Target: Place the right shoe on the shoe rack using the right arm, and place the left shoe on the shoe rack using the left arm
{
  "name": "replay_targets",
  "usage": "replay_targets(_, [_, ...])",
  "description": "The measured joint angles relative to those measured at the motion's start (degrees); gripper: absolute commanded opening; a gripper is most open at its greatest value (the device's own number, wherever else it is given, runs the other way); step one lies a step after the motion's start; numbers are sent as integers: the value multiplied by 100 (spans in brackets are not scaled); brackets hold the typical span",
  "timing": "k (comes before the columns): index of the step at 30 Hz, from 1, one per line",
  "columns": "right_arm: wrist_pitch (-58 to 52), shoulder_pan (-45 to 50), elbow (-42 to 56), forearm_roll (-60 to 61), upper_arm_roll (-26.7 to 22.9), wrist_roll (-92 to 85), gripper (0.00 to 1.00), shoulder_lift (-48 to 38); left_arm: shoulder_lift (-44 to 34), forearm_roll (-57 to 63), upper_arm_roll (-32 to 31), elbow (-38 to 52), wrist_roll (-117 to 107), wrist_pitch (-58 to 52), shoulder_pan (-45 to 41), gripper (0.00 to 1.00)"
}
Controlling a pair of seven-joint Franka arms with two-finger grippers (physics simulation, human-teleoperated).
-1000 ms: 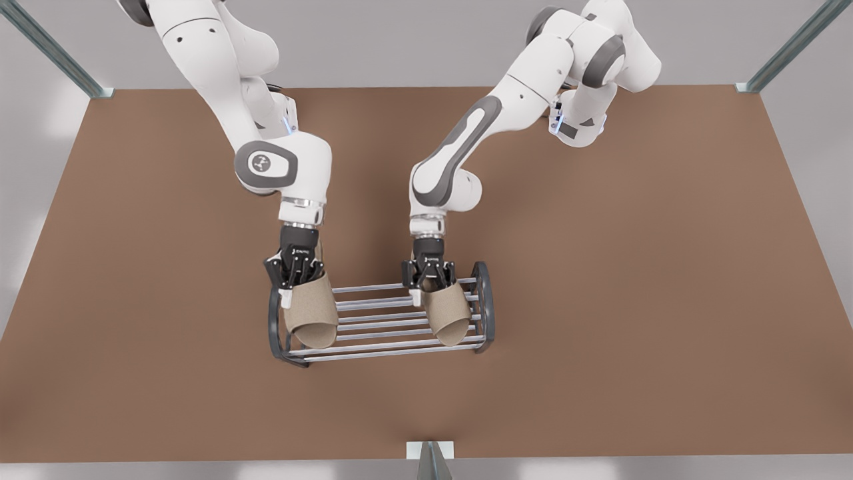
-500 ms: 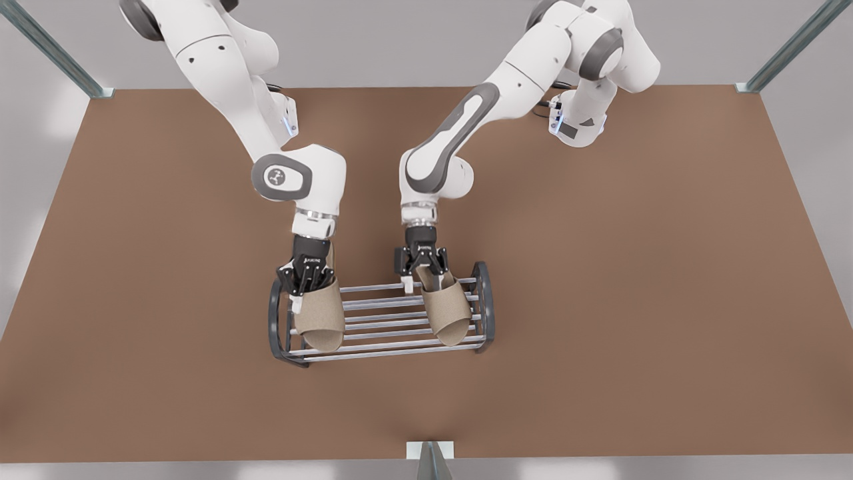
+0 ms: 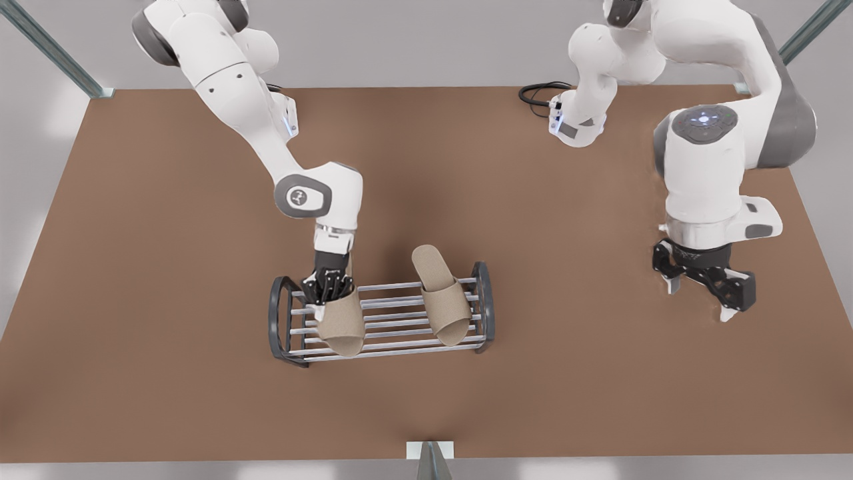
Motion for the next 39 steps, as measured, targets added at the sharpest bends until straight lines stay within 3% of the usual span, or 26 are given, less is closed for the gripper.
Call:
replay_targets(2, [-10, 52, 44, 1, -2, 25, 37, 148, 18, -852, -16, 276, 1150, -889, 176, 100])
replay_targets(4, [-28, 68, 101, -20, -6, 68, 70, 242, -8, -1323, -58, 472, 2188, -1610, 148, 100])
replay_targets(5, [-47, 69, 165, -51, -6, 110, 100, 286, -79, -1474, -189, 541, 2665, -1913, 203, 100])
replay_targets(8, [-96, 70, 264, -133, -5, 255, 100, 361, -388, -1480, -889, 406, 4091, -2552, 669, 100])
replay_targets(11, [-87, 71, 270, -101, -7, 313, 100, 377, -438, -1361, -1155, 85, 5465, -2930, 845, 100])
replay_targets(23, [33, -144, -537, 1, 25, 334, 100, -215, -774, -1278, -1369, -214, 9163, -3434, 919, 100])
replay_targets(39, [87, -264, -703, 2, 35, 308, 100, -467, -785, -1270, -1372, -216, 11453, -3549, 931, 100])
